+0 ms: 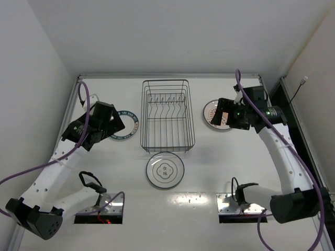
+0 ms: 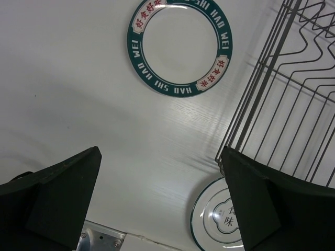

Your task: Load the plates into the dish rack

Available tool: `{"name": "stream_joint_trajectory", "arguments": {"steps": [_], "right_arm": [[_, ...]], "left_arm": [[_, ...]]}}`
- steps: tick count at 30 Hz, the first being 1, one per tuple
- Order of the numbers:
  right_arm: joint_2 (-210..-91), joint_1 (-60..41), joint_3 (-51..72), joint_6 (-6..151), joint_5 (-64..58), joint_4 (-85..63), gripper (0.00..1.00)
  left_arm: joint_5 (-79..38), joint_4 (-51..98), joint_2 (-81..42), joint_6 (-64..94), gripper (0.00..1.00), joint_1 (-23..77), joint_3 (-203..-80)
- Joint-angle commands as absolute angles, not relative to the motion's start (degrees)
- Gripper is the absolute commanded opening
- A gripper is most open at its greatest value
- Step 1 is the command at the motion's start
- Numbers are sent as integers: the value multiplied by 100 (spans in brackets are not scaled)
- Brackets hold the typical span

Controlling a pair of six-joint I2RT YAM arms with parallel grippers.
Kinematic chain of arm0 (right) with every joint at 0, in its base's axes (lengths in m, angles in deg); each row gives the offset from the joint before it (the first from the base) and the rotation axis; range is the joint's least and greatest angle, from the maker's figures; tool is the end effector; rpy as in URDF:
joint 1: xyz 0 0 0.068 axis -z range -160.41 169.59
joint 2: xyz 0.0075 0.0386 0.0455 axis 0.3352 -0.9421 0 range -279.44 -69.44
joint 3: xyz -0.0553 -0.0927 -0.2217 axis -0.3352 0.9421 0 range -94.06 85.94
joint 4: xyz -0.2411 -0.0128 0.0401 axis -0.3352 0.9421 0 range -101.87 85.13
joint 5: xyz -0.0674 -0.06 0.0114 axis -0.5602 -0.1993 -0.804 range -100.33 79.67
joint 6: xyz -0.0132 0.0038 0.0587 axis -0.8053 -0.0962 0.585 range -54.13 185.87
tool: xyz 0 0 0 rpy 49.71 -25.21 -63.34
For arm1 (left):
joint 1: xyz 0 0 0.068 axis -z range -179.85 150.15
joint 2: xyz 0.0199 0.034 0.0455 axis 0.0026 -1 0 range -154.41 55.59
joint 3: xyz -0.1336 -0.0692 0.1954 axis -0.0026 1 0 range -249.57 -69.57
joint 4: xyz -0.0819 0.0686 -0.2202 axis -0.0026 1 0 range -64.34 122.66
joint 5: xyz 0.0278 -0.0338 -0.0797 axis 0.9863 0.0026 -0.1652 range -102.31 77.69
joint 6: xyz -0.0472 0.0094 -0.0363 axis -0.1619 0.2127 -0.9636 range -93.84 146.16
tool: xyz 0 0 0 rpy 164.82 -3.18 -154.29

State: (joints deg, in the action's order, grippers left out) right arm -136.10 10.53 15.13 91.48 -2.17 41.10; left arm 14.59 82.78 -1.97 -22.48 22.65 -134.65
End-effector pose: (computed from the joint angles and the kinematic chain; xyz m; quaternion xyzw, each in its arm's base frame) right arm 0.2224 0.0417 0.3182 0.1096 0.9276 0.1681 0.3151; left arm 0.1777 -0.0517 0.3159 -0.2846 0.8710 -0.0178 0.4001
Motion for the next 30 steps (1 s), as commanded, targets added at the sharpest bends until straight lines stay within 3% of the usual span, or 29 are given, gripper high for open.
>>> {"name": "stream_joint_trajectory", "arguments": {"steps": [1, 6, 21, 25, 30], "right_arm": [[-13992, 1185, 1624, 9216, -17, 4113, 100], [-15125, 1764, 1887, 9206, 320, 3606, 100], [-16961, 4225, 1941, 9654, 1655, 1873, 97], [-17736, 4367, 1634, 9655, 1867, 1635, 96], [-18834, 4350, 836, 9585, 2508, 1476, 80]], "left_arm": [[1565, 8367, -276, -2349, 100, 2221, -13479], [1161, 8200, -330, -2297, 100, 2221, -13408], [879, 8200, -330, -2182, 100, 2221, -13136], [993, 8200, -382, -2121, 100, 2221, -13136], [993, 8200, -566, -2016, 100, 2221, -13136]]}}
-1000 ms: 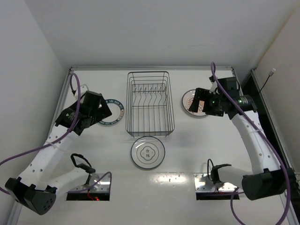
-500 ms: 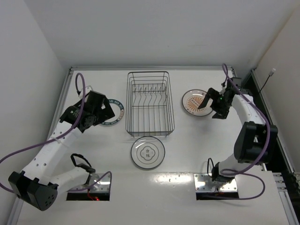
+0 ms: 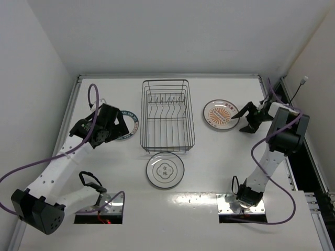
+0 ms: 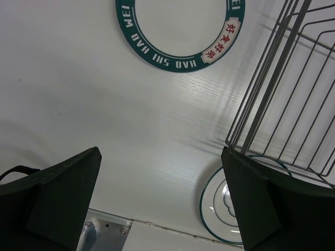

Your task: Load the plates into the dish rack

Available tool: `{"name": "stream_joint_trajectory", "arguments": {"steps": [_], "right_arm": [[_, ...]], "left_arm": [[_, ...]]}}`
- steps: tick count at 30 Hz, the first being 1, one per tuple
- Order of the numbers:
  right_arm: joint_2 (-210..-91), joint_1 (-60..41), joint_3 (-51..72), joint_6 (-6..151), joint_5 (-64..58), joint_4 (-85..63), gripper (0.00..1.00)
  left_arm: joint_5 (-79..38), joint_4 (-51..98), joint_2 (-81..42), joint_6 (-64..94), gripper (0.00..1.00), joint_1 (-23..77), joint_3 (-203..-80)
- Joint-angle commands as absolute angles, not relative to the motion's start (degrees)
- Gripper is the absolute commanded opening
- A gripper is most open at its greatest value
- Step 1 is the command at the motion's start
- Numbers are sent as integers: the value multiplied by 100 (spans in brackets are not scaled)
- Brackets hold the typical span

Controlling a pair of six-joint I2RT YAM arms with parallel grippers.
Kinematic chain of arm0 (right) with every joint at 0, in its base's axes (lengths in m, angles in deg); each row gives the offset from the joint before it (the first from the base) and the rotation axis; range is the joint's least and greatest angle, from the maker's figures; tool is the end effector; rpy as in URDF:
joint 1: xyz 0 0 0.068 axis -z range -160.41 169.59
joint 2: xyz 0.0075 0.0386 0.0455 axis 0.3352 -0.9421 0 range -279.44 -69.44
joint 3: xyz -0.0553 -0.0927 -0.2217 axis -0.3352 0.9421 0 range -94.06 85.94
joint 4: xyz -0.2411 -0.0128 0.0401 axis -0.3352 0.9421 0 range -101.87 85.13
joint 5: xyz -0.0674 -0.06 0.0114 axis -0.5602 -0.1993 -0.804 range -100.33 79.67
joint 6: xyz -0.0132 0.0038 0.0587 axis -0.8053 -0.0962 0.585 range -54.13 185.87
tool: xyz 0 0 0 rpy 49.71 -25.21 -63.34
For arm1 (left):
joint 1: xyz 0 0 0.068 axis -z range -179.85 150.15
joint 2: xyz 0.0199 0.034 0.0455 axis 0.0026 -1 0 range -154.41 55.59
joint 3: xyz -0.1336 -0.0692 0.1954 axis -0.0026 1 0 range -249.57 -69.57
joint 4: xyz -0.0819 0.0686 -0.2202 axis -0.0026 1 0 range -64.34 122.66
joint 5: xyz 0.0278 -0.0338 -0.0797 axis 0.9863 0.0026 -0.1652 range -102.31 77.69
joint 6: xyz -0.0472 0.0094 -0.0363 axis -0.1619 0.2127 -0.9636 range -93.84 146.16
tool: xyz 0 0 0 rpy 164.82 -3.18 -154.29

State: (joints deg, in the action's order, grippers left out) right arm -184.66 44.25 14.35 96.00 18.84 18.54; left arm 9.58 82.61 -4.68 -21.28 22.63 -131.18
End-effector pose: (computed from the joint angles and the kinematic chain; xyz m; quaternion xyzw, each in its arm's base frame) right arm 0.3341 -0.1296 0.1058 0.4099 0.8670 0.2555 0.1224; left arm 0.1851 -0.0585 0.2892 -0.2575 0.9036 -0.0177 0.3418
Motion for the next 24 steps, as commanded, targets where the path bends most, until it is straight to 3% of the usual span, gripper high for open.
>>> {"name": "stream_joint_trajectory", "arguments": {"steps": [1, 6, 12, 13, 17, 24], "right_arm": [[-18993, 4349, 694, 9584, 2509, 1476, 78], [-19688, 4226, 236, 9741, 2807, 1266, 58], [-20110, 4050, -291, 9795, 2860, 1519, 17], [-20180, 3990, -292, 9726, 2860, 1572, 3], [-19831, 3989, 24, 9392, 2633, 1722, 0], [-17143, 3709, 614, 9364, 1114, 1985, 0]], "left_arm": [[993, 8200, -567, -2016, 100, 2221, -13136], [993, 8313, -918, -1902, 100, 2168, -13451], [1046, 8472, -1147, -1901, 100, 2168, -13750], [1046, 8472, -1147, -1849, 100, 2168, -13803], [1098, 8524, -1147, -1849, 100, 2168, -13857], [1160, 8630, -1024, -1963, 100, 2168, -13857]]}}
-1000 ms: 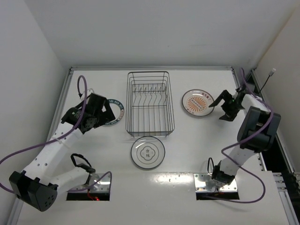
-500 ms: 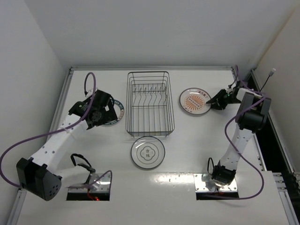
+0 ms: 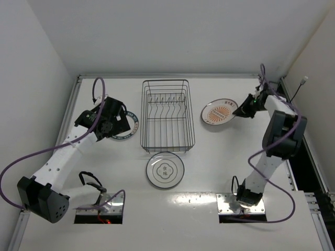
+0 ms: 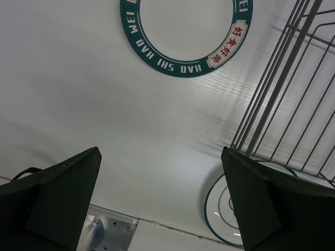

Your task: Load the plates into the dish rack

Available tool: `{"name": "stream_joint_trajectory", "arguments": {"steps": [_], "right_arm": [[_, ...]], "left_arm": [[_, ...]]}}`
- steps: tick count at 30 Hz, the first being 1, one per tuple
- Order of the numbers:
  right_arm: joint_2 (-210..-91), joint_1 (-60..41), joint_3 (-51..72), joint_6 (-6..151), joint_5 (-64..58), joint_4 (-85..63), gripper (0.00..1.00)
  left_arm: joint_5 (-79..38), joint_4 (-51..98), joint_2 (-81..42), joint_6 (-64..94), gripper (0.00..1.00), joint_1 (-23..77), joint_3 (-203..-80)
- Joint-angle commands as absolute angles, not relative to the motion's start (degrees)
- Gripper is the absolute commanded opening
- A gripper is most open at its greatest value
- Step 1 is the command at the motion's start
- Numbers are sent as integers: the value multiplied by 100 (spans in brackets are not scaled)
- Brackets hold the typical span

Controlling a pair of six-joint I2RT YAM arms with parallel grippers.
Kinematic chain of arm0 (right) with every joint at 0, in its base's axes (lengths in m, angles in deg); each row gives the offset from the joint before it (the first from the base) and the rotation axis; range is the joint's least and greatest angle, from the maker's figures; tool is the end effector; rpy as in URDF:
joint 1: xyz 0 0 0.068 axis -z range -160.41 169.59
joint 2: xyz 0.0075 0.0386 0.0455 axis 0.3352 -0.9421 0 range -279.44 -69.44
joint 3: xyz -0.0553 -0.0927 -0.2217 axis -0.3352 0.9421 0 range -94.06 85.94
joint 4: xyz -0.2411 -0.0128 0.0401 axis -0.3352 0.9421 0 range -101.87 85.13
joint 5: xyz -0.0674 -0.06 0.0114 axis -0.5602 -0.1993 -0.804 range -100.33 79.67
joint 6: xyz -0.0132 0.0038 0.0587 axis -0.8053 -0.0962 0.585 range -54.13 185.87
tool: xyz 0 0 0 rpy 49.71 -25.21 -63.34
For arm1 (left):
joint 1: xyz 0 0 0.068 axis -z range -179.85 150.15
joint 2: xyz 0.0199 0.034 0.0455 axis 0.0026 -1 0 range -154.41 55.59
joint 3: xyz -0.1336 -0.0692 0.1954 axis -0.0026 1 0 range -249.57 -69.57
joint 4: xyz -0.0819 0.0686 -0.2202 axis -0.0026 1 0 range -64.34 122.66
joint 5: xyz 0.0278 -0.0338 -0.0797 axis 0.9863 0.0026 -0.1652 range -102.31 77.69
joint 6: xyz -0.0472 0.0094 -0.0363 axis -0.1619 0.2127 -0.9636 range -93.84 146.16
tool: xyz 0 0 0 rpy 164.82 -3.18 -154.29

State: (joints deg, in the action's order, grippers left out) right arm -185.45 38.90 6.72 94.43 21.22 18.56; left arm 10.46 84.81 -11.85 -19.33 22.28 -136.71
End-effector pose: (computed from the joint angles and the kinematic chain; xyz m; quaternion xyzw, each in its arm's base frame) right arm 0.3710 -0.1054 0.1350 0.3336 0.8840 0.2810 0.1680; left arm 0.2058 -0.0650 0.2918 -0.2424 0.9156 0.0145 0.3205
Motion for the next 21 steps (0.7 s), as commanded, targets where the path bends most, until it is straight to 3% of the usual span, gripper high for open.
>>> {"name": "stream_joint_trajectory", "arguments": {"steps": [1, 8, 16, 21], "right_arm": [[-16879, 3647, 413, 9426, 990, 2186, 0], [-15540, 2558, -361, 10006, -425, 2503, 0], [-16198, 967, -1732, 9883, -2242, 3400, 0], [-17216, 98, -2944, 9883, -3194, 4252, 0]], "left_arm": [[1221, 8691, -1024, -2032, 100, 2168, -13857], [1450, 9034, -971, -2385, 100, 2168, -13857], [1397, 9034, -971, -2499, 100, 2274, -13742], [1397, 9034, -918, -2499, 100, 2327, -13690]]}}
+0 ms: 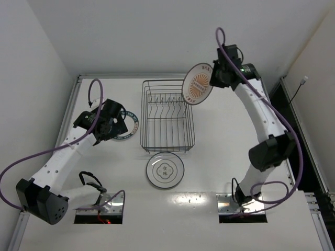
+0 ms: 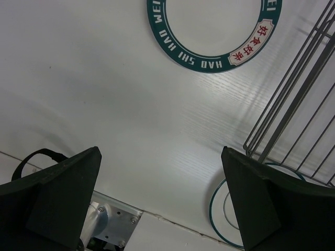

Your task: Load the plates into the dish rack

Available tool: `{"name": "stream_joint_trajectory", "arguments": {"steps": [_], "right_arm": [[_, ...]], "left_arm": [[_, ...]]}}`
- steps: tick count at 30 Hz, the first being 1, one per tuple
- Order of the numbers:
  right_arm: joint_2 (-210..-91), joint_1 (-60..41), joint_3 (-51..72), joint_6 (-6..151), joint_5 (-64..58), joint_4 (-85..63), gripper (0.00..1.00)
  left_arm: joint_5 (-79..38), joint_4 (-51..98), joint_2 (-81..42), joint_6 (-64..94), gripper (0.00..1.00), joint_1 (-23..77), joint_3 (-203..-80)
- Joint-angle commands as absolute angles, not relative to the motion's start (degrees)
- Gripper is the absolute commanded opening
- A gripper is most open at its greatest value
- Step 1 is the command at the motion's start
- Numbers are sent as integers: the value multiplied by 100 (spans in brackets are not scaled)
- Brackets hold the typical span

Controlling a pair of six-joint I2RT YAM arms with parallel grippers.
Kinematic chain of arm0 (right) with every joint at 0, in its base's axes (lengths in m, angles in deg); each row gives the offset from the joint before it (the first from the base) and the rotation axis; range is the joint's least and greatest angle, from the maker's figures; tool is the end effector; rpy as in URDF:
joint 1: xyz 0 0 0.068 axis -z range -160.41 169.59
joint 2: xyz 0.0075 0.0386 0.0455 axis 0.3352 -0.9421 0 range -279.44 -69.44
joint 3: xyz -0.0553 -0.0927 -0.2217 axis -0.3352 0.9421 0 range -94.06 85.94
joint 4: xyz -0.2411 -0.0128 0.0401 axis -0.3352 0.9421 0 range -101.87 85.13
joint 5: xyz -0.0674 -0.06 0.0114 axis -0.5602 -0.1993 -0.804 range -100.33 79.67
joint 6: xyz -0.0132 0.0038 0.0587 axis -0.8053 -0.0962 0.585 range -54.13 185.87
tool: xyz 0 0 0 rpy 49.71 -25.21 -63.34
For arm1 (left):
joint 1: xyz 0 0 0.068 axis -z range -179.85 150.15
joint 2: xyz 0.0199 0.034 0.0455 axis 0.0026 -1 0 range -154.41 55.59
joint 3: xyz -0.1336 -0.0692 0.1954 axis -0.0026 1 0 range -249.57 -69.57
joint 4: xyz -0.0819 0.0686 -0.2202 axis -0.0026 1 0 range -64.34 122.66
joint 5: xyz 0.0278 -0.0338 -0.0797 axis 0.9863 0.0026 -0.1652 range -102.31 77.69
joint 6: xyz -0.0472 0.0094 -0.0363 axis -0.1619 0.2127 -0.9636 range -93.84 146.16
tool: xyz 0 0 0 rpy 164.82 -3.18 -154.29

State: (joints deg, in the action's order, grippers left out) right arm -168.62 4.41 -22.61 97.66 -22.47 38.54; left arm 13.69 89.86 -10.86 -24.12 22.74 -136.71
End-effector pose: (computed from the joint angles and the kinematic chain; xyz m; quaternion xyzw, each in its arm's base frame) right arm 0.3507 0.0853 0.3662 0.1741 0.8892 0.0760 0.4163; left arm 0.1946 -0.0597 0.2912 -0.2770 0.9086 0.0436 0.3096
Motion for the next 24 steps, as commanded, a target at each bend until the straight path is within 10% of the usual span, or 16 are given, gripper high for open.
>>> {"name": "stream_joint_trajectory", "arguments": {"steps": [1, 24], "right_arm": [[-17375, 8, -3103, 9883, -3500, 4384, 0], [-19222, -1012, -3955, 9989, -4654, 5062, 0]], "left_arm": [[1397, 9034, -918, -2499, 100, 2327, -13690], [1441, 8982, -567, -2236, 100, 2661, -13523]]}}
